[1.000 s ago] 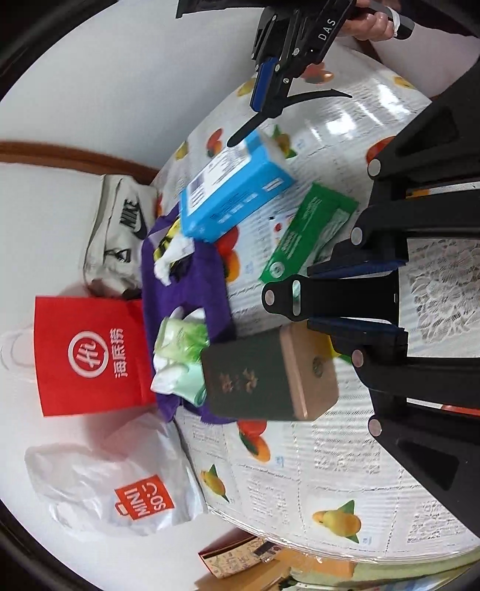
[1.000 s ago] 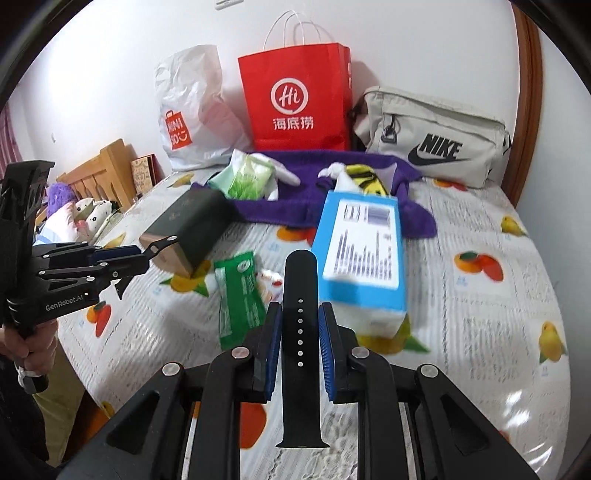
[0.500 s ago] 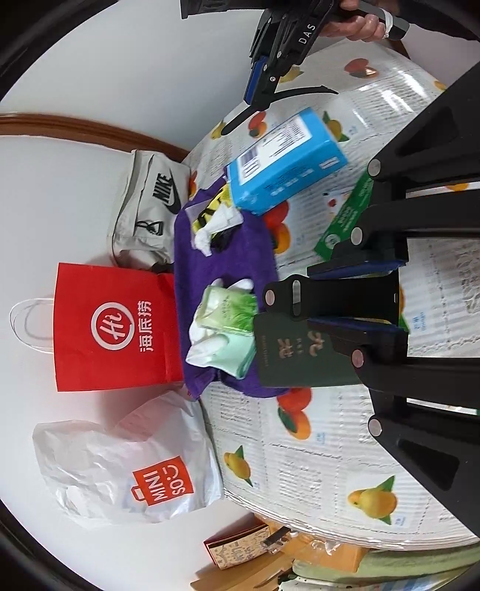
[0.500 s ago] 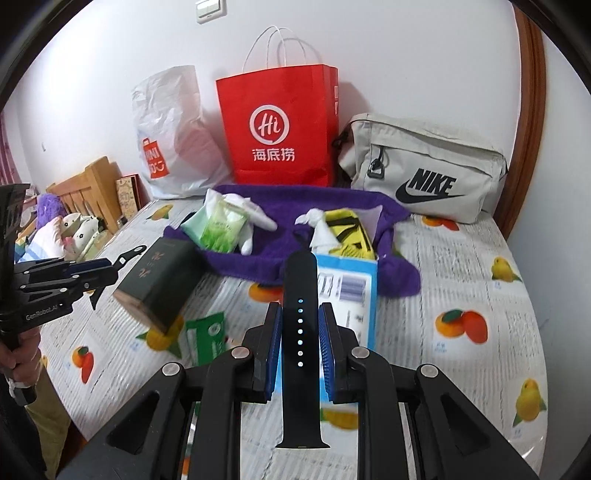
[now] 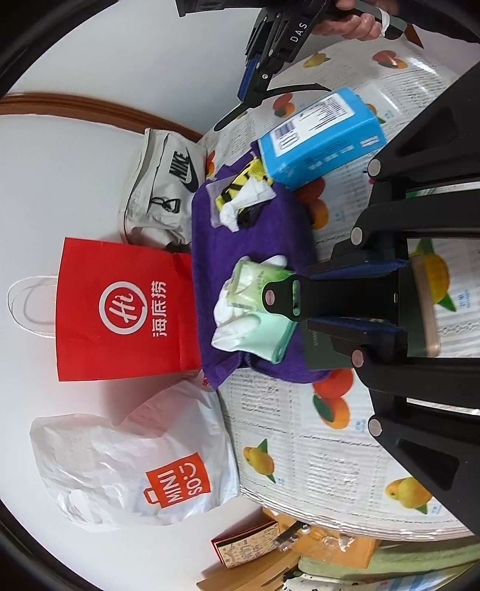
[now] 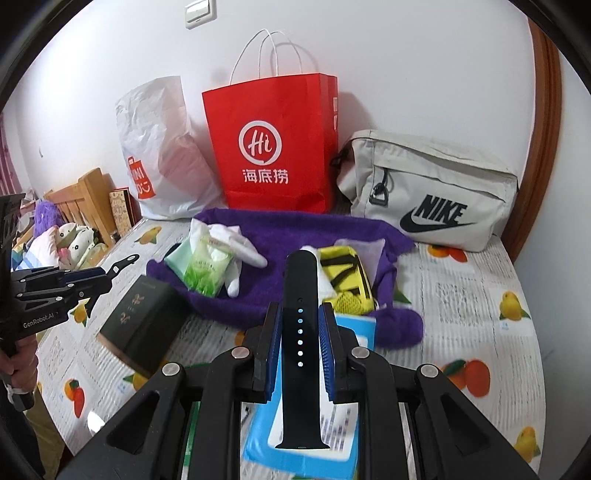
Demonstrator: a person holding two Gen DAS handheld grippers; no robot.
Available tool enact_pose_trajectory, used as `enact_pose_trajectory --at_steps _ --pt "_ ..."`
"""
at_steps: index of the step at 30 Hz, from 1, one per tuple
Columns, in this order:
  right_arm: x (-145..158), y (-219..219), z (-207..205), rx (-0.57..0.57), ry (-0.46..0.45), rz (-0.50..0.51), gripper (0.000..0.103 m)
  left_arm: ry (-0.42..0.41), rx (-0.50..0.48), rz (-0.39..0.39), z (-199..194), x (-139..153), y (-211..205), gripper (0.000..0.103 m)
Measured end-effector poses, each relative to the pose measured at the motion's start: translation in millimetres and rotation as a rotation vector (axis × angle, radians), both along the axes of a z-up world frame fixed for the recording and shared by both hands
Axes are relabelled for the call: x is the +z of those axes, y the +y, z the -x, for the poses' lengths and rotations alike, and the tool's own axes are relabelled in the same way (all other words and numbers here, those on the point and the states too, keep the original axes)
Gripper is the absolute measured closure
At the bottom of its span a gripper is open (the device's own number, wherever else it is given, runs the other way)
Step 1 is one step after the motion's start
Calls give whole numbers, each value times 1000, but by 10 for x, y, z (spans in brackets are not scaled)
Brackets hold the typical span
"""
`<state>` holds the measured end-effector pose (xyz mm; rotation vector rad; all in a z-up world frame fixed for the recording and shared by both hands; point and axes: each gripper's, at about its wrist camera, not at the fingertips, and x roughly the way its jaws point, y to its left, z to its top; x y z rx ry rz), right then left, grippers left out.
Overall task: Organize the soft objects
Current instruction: 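Carry both black strap pieces toward the purple towel with both grippers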
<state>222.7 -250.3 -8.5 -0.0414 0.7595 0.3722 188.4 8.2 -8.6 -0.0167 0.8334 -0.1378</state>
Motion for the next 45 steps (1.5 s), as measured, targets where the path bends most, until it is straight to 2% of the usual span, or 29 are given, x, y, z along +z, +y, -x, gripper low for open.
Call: enact_pose_trajectory --at_steps 14,45 --pt "-56 53 -548 4 13 -18 83 -5 19 9 -509 22 45 83" --pt "-503 25 -1516 -5 77 8 83 46 17 7 -1414 -267 -3 83"
